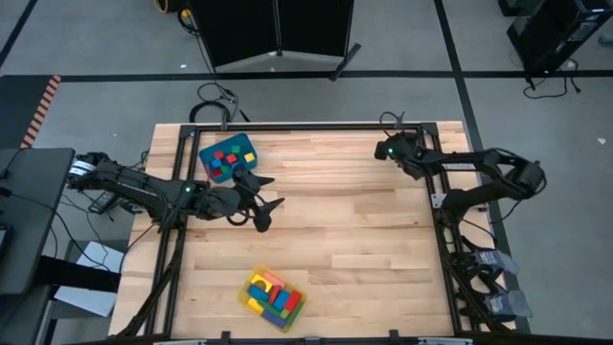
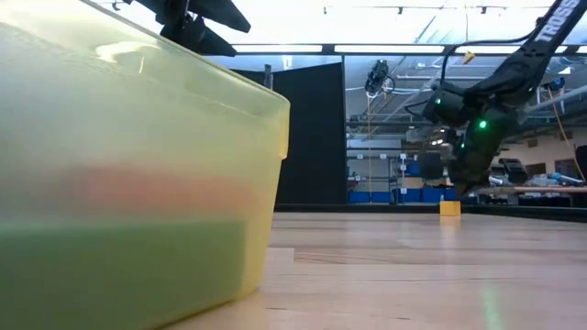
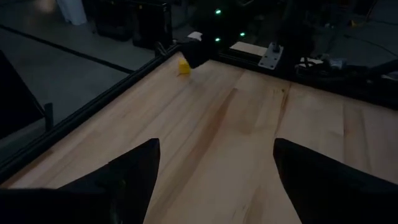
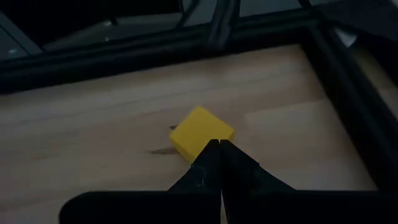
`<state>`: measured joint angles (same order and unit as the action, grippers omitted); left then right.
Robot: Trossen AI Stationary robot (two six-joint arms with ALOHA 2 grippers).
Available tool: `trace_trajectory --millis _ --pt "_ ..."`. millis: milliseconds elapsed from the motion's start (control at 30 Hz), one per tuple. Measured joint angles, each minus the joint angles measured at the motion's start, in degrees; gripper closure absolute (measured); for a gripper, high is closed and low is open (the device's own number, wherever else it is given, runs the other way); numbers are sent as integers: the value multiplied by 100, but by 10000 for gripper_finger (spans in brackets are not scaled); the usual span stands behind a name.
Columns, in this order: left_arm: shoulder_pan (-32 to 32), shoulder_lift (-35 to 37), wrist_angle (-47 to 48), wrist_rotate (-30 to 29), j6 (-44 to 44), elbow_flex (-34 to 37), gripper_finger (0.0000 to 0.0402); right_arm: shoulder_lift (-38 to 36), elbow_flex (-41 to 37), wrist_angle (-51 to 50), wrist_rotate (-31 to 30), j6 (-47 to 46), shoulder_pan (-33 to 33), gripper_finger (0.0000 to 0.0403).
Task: Sort blocks by size
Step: Put the small yellow block into the blue bin
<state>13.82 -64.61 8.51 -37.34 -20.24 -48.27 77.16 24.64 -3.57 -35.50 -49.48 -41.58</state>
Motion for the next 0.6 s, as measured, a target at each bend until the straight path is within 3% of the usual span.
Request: trace_trajectory --millis 267,600 --pt "19 1 13 308 -148 0 81 719 -19 356 112 238 -305 398" --pt "23 1 0 351 -159 0 81 809 39 504 -207 182 -278 398"
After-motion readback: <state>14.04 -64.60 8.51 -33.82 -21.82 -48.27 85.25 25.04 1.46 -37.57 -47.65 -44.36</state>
